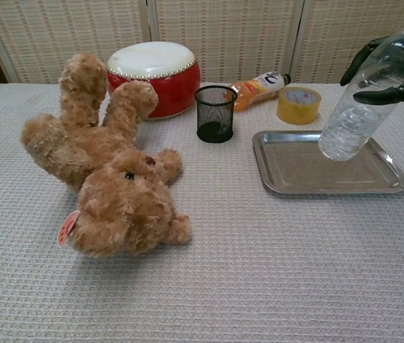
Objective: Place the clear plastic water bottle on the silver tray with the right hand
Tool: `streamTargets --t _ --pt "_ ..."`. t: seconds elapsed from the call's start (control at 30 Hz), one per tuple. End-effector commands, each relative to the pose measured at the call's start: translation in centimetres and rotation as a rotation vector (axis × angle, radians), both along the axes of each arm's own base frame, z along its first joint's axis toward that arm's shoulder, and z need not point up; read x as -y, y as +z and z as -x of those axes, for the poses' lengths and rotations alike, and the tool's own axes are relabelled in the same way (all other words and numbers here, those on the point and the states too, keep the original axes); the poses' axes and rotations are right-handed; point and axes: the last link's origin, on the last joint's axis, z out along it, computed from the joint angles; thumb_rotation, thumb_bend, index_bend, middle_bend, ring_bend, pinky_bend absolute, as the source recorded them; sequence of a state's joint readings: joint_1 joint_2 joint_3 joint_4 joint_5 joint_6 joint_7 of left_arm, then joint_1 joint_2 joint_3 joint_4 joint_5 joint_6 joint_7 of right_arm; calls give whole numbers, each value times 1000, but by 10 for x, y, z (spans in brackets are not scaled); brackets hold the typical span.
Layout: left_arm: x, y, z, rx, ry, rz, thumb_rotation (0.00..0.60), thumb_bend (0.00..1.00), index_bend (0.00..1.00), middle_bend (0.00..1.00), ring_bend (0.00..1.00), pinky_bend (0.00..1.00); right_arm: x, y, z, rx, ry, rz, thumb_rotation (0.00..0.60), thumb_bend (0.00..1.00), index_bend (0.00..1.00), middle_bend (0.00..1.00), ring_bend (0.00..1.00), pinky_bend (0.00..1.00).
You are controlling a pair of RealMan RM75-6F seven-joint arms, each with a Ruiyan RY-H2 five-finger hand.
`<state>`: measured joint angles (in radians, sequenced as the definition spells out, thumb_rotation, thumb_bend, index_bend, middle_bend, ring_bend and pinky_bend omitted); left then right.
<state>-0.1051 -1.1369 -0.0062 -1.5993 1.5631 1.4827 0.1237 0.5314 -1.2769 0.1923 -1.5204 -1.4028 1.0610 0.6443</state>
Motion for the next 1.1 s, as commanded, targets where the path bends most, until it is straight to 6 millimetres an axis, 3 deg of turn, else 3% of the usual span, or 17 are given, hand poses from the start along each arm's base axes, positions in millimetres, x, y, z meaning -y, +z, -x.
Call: streamTargets --t 0.03,0.13,0.23,0.37,0.63,0.83,1.1 --pt "1 -1 -1 0 -2 3 600 415 30 22 119 304 -15 20 -47 2 154 34 600 26 615 388 138 230" --pt "1 -1 -1 -1 -6 8 600 415 30 22 119 305 -26 35 -70 16 204 68 600 26 615 388 138 230" --pt "1 -2 -1 -4 -7 9 600 414 30 22 119 305 -32 42 -71 17 187 61 600 26 615 388 138 230" --pt "1 -2 -1 -3 -5 10 600 413 30 22 119 306 -22 35 -44 -43 130 75 600 26 615 388 138 230" --pt "0 -7 -2 -24 -9 23 600 416 30 22 119 306 18 -6 9 -6 39 -7 600 26 615 390 138 229" --pt "0 -9 -2 -33 -15 31 600 414 32 25 119 307 40 -29 29 27 11 -68 600 29 615 391 138 229" --pt "-1 -12 -2 -41 -10 44 600 414 34 26 119 307 61 -46 41 104 -21 -85 600 34 615 390 138 229"
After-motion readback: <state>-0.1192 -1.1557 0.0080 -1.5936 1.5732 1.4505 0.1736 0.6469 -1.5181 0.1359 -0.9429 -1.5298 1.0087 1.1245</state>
